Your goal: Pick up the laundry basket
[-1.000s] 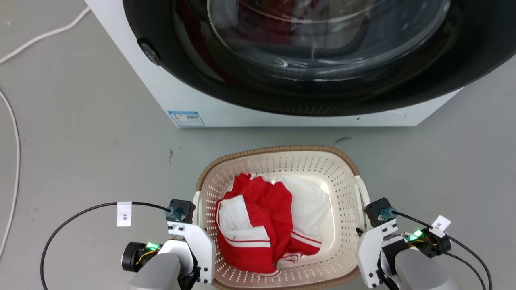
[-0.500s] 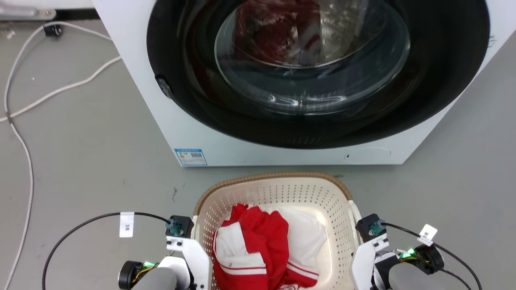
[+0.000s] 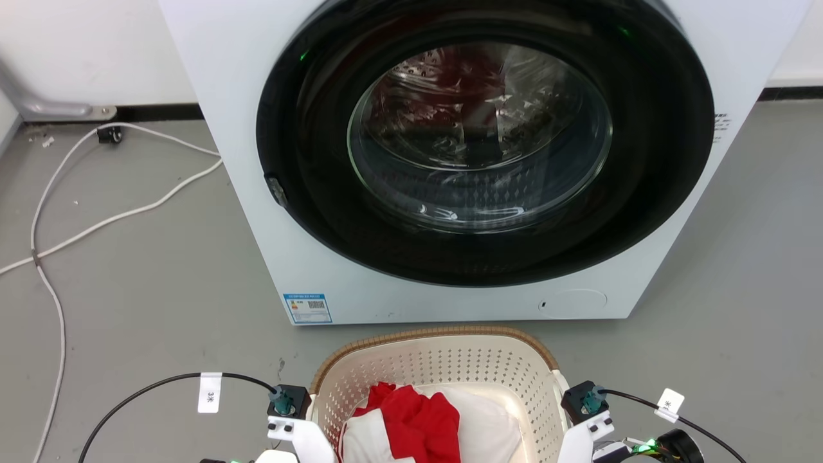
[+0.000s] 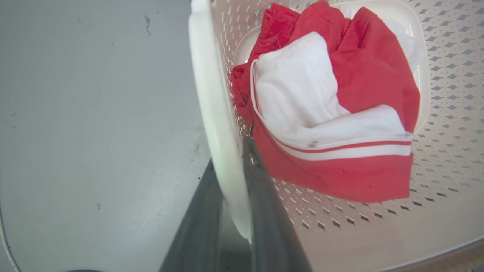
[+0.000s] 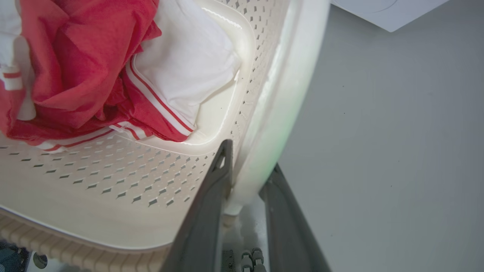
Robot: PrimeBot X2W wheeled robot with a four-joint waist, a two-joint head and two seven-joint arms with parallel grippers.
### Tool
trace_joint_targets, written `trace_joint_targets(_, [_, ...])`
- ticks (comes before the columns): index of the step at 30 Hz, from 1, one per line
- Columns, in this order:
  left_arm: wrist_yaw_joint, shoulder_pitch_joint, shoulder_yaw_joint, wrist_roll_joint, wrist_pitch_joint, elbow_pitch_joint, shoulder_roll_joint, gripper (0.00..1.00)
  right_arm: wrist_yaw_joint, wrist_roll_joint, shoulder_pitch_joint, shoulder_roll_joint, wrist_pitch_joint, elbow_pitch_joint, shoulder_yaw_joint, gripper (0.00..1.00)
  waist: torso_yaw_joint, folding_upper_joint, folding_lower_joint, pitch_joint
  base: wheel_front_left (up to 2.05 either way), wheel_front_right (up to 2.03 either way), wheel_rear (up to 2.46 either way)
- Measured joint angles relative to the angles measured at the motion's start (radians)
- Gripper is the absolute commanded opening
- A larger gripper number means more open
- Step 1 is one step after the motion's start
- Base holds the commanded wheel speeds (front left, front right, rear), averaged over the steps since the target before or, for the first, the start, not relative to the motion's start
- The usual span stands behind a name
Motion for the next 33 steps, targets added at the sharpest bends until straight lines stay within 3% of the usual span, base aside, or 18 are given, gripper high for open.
trace_joint_targets(33, [0.0,0.012,-0.068,-0.069,-0.021,0.0,0.009,0.0,-0.001,0.129,0.005,-0.016,0.016,0.018,0.112,0.0,-0.006,0.0,0.0002,-0.048,0.0,0.0,0.0])
